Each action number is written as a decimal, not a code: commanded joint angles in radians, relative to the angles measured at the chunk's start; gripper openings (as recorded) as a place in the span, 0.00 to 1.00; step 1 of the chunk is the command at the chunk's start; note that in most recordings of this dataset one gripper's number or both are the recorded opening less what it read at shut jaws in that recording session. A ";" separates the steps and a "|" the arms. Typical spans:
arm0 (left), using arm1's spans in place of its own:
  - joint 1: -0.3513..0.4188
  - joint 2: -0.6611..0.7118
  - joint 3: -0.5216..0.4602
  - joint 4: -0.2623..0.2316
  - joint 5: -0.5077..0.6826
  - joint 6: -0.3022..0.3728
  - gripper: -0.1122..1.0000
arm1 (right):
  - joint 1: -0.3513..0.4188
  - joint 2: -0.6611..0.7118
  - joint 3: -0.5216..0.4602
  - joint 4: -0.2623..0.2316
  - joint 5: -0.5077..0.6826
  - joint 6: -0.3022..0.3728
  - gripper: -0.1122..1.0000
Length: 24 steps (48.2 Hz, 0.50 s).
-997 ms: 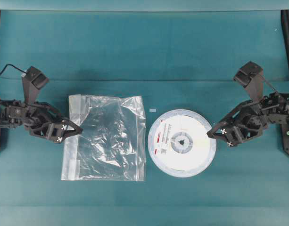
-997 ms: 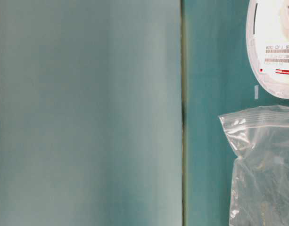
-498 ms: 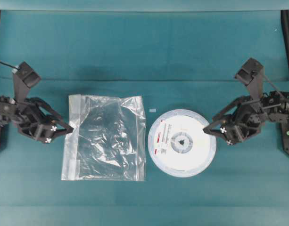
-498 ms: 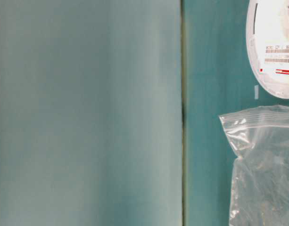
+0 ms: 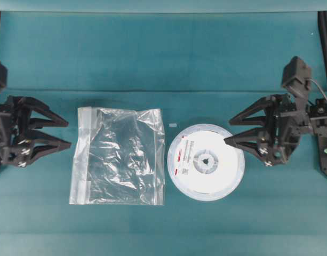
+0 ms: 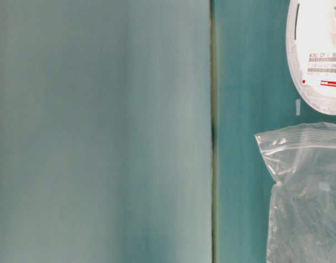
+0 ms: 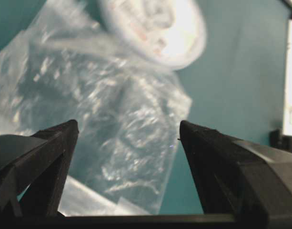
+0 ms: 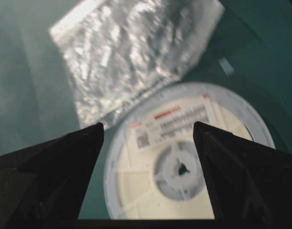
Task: Take out the reel from the clear zip bag.
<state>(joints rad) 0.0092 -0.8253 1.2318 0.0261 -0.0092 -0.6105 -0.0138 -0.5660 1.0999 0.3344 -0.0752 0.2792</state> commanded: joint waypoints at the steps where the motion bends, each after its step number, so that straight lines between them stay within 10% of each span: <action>1: -0.012 -0.031 -0.018 0.003 -0.005 0.048 0.93 | 0.014 -0.032 -0.017 -0.003 -0.015 -0.060 0.93; 24: -0.014 -0.186 -0.040 0.003 -0.003 0.293 0.93 | 0.023 -0.267 -0.017 -0.003 -0.008 -0.273 0.93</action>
<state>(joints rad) -0.0015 -0.9986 1.2210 0.0261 -0.0092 -0.3298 0.0077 -0.7946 1.0999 0.3329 -0.0813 0.0276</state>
